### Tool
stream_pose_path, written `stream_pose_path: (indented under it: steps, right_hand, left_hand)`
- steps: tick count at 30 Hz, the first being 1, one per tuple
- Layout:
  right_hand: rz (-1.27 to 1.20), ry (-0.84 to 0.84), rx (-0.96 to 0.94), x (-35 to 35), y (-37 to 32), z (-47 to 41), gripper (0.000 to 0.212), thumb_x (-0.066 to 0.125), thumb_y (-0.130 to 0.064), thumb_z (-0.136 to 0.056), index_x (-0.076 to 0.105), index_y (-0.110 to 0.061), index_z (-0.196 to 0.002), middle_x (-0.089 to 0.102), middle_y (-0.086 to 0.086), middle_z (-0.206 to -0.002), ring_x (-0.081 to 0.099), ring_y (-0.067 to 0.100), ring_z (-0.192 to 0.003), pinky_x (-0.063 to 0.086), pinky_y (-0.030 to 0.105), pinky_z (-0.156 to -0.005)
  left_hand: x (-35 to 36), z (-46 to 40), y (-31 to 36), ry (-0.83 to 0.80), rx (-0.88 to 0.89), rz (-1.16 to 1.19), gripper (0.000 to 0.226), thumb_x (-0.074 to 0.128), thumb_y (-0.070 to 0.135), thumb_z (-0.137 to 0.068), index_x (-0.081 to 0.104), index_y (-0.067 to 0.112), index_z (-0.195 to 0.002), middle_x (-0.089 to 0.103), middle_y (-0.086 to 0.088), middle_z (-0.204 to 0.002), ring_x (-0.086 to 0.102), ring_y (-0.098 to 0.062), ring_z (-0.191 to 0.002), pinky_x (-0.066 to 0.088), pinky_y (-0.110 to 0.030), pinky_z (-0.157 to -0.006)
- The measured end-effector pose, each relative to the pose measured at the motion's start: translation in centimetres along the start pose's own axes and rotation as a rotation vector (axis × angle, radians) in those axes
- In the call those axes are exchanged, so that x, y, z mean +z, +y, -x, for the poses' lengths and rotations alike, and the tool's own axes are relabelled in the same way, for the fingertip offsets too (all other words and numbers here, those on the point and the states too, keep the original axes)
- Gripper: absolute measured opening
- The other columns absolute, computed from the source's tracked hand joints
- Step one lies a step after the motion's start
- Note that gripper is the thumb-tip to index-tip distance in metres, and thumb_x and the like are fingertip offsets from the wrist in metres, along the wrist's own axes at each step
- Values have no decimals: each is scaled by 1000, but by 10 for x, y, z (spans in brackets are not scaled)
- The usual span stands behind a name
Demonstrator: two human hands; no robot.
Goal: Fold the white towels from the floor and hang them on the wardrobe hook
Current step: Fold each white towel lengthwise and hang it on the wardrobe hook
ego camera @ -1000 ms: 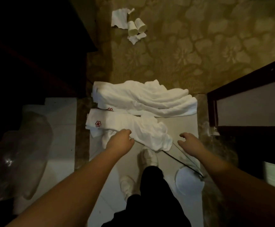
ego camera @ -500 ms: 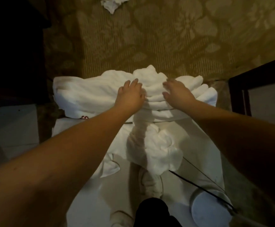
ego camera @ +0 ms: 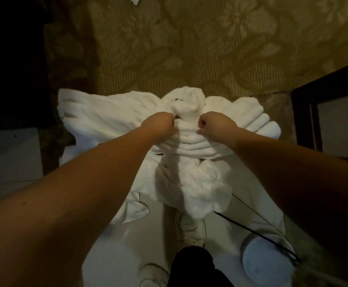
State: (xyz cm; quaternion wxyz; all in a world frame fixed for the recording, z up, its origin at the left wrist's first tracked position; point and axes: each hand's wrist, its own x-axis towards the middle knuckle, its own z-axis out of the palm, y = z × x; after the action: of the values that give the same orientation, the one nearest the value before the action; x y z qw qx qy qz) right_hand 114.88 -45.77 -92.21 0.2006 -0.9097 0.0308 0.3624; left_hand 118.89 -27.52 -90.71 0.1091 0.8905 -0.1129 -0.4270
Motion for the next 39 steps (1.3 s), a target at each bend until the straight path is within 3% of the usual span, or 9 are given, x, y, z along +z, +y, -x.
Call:
stream_pose_path:
  steps: [4, 9, 13, 20, 25, 30, 33, 36, 39]
  right_hand:
    - [-91, 28, -27, -37, -12, 38, 24, 73, -24, -91, 55, -19, -77, 56, 3, -85, 55, 24, -84, 38, 30, -73]
    - [-230, 93, 11, -104, -37, 95, 19, 74, -26, -91, 60, -16, -85, 57, -3, -78, 51, 11, -69, 36, 24, -57]
    - [-338, 146, 38, -146, -64, 142, 16, 74, -34, -91, 65, -21, -96, 64, -2, -95, 61, 19, -93, 42, 29, -73]
    - [-805, 223, -31, -204, -153, 226, 69, 73, -49, -89, 47, -19, -145, 53, -5, -138, 51, 14, -124, 42, 31, -96]
    - [-1150, 219, -68, -258, -208, 301, 58, 69, -55, -89, 57, -25, -137, 66, -7, -125, 61, 16, -117, 50, 34, -95]
    - [-1261, 294, -170, -324, -252, 395, 21, 69, -43, -93, 70, -28, -107, 74, -8, -110, 64, 16, -112, 50, 28, -86]
    - [-1482, 279, -206, -356, -277, 457, 19, 59, -36, -100, 72, -23, -102, 78, -7, -100, 66, 14, -103, 48, 31, -93]
    - [-1676, 193, -251, -379, -302, 520, 24, 55, -34, -103, 72, -19, -112, 78, -1, -99, 69, 17, -99, 51, 34, -92]
    - [-1757, 104, -353, -396, -324, 583, 41, 61, -33, -98, 64, -11, -132, 74, 10, -119, 70, 23, -109, 55, 37, -91]
  left_hand:
    - [-30, 40, 3, 119, 67, -5, 14, 56, 26, -99, 62, 13, -102, 59, -11, -107, 53, -24, -90, 46, -36, -83]
    - [-112, 105, 15, 216, 19, 266, 15, 62, 19, -96, 70, 8, -101, 62, -10, -102, 58, -27, -98, 47, -37, -83]
    - [-195, 175, 28, 171, -21, 685, 9, 61, 22, -97, 66, 17, -102, 61, -3, -101, 56, -20, -96, 45, -30, -82]
    - [-305, 308, 75, 323, 79, 970, 9, 61, 14, -97, 69, 14, -98, 65, 0, -94, 60, -12, -89, 47, -17, -71]
    - [-361, 404, 104, 385, 173, 1097, 11, 60, 11, -98, 66, 14, -89, 64, -2, -91, 59, -18, -91, 45, -29, -87]
    - [-408, 505, 122, 528, 226, 1174, 15, 62, 13, -97, 66, 16, -82, 64, -1, -85, 59, -16, -80, 45, -25, -71]
    - [-431, 564, 134, 610, 249, 1275, 12, 64, 10, -95, 67, 13, -84, 64, -4, -84, 60, -18, -78, 47, -24, -65]
    - [-447, 621, 144, 660, 270, 1402, 7, 62, 7, -96, 65, 9, -90, 65, -10, -95, 63, -21, -84, 53, -22, -58]
    - [-455, 676, 150, 707, 266, 1520, 5, 61, 5, -95, 65, 6, -98, 65, -16, -108, 66, -26, -94, 56, -21, -56]
